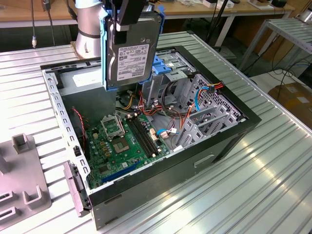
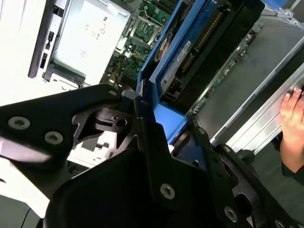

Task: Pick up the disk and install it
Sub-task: 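Pick up the disk, then insert the disk into the insertion slot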

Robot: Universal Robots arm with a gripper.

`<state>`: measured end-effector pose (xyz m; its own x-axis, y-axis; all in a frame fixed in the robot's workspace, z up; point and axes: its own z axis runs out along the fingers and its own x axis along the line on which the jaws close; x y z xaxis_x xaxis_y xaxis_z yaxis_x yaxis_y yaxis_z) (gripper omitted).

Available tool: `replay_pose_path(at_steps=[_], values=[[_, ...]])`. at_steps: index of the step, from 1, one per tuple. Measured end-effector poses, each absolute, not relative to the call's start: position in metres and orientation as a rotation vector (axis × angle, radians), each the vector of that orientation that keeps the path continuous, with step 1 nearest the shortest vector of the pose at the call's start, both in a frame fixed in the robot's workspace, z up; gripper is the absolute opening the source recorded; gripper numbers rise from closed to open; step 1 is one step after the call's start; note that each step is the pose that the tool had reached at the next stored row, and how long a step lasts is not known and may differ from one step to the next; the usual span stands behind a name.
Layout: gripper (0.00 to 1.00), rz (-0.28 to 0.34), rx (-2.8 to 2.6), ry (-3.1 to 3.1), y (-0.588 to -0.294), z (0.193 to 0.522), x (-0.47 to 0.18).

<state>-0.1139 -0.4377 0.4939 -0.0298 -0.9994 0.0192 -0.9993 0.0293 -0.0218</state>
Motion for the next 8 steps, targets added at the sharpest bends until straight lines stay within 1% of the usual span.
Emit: replay_pose_path(at_steps=[4, 8], values=[[0.37, -0.045, -2.187, 2.253, -0.446, 0.492, -0.102], [0.37, -0.045, -2.187, 2.253, -0.447, 0.492, -0.098]])
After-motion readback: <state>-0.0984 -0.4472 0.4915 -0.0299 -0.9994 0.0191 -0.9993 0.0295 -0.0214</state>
